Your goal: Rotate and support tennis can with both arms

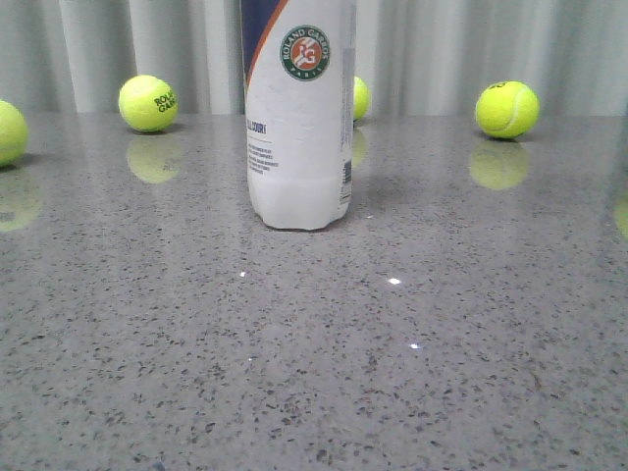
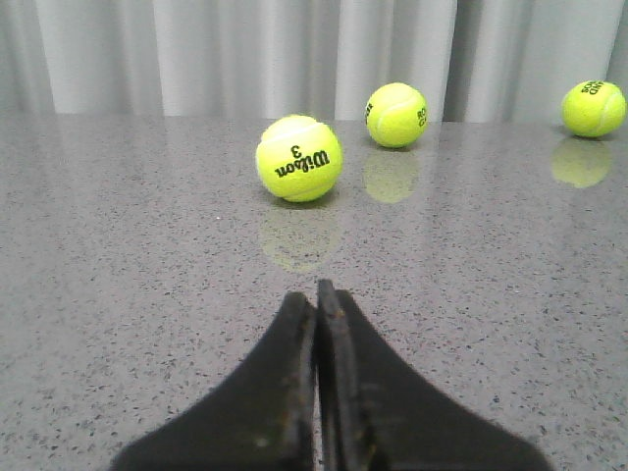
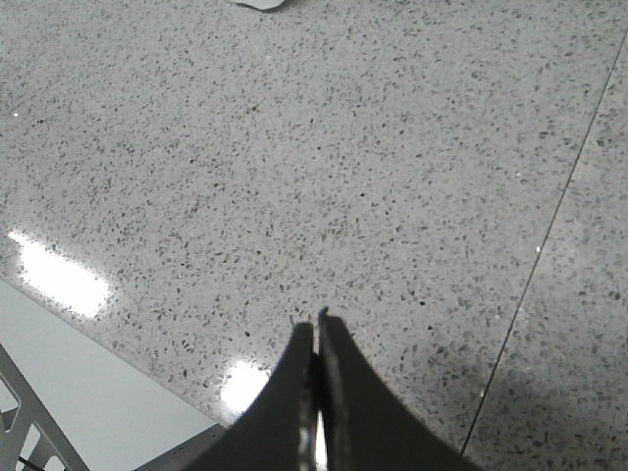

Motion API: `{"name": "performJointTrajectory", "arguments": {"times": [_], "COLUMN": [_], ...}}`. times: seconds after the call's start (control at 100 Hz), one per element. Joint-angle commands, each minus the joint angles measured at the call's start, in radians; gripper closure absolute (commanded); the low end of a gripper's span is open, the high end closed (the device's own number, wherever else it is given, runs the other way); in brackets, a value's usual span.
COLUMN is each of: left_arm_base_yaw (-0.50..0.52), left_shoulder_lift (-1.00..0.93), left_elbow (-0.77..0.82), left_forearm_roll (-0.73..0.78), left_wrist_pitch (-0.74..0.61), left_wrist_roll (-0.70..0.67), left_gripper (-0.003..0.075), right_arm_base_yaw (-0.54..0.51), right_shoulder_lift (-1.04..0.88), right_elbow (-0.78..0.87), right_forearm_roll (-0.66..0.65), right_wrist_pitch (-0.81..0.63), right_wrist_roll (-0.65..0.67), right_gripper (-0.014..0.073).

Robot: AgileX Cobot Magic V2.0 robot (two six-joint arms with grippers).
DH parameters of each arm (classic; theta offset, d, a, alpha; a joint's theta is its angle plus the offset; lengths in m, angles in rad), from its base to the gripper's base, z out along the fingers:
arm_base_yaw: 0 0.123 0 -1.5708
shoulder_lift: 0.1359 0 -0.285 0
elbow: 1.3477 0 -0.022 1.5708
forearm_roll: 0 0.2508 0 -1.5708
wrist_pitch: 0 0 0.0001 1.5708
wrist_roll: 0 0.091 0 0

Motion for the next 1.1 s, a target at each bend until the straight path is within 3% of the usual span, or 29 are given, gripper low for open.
{"name": "performJointTrajectory", "arguments": {"times": [0.0, 0.38, 0.56, 0.66, 0.74, 0.9, 1.09], "left_arm_base_yaw": [0.002, 0.002, 0.002, 0.002, 0.002, 0.002, 0.002], "left_shoulder_lift": [-0.038, -0.038, -0.038, -0.038, -0.038, -0.038, -0.038], "left_elbow": [0.048, 0.048, 0.048, 0.048, 0.048, 0.048, 0.048], "left_forearm_roll": [-0.007, -0.007, -0.007, -0.007, -0.007, -0.007, -0.007], "left_wrist_pitch": [-0.08, -0.08, -0.08, -0.08, -0.08, -0.08, -0.08], "left_wrist_roll": [-0.005, -0.005, -0.005, -0.005, -0.005, -0.005, -0.005], "left_gripper": [0.0741, 0.0741, 0.0741, 0.0741, 0.0741, 0.0741, 0.0741], "right_arm_base_yaw": [-0.007, -0.007, -0.007, -0.021, -0.072, -0.21, -0.39], "right_shoulder_lift": [0.0, 0.0, 0.0, -0.034, -0.087, -0.226, -0.421], "right_elbow": [-0.027, -0.027, -0.023, 0.031, 0.119, 0.314, 0.512], "right_forearm_roll": [0.019, 0.019, -0.072, -0.123, -0.128, -0.133, -0.298], "right_wrist_pitch": [-0.052, -0.052, -0.107, -0.271, -0.542, -0.925, -0.972], "right_wrist_roll": [-0.004, -0.004, -0.007, -0.006, -0.007, -0.008, -0.008], "right_gripper": [0.0652, 0.0652, 0.0652, 0.0652, 0.0652, 0.0652, 0.0652]}}
